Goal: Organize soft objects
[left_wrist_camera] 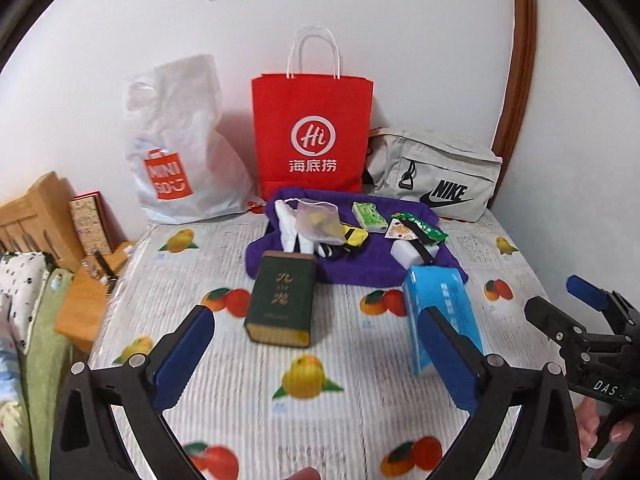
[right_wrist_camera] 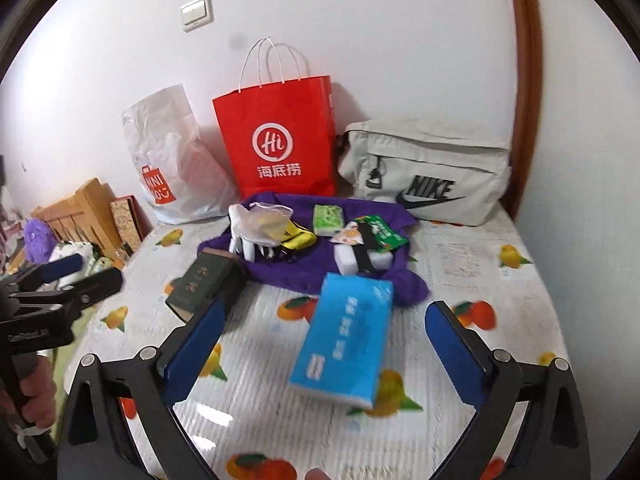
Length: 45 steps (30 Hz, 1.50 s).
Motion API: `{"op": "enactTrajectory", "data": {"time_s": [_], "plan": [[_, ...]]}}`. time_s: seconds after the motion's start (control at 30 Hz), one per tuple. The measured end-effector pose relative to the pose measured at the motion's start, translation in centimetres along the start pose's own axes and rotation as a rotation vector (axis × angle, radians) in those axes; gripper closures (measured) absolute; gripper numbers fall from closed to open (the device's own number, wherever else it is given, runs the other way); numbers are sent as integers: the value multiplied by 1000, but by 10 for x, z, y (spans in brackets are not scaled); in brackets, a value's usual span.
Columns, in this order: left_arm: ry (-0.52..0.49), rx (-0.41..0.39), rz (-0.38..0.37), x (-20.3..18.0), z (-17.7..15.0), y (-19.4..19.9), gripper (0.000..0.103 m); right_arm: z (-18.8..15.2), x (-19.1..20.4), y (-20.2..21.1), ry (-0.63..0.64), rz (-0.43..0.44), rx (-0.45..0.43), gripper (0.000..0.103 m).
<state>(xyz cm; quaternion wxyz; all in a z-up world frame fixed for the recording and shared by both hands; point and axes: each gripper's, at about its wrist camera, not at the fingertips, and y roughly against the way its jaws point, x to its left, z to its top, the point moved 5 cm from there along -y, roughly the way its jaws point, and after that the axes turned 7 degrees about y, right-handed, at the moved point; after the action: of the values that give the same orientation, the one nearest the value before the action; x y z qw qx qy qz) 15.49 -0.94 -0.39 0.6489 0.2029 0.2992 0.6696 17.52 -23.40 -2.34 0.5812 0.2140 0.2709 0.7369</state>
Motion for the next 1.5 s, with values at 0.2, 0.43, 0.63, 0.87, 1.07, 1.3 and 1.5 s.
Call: {"op": "enactTrajectory", "data": {"time_s": [0.2, 0.43, 0.63, 0.87, 1.07, 1.3, 1.5], "plan": [[7, -37, 2, 0, -30, 42, 0, -26, 8, 38, 0, -22, -12, 1], [-7, -54, -7, -3, -63, 76, 0, -54, 21, 75, 12, -29, -19, 1], [26, -73, 16, 6, -76, 96, 0, -74, 21, 93, -19, -20, -13, 1], [9, -67, 50, 3, -86, 104, 0, -86, 18, 110, -34, -21, -20, 1], [7, -64, 49, 2, -87, 106, 0, -90, 20, 111, -25, -26, -14, 1], [5, -64, 46, 1, -90, 109, 0, -92, 20, 117, -36, -27, -23, 1], [6, -62, 45, 1, -91, 109, 0, -92, 19, 118, -34, -30, -22, 1]]}}
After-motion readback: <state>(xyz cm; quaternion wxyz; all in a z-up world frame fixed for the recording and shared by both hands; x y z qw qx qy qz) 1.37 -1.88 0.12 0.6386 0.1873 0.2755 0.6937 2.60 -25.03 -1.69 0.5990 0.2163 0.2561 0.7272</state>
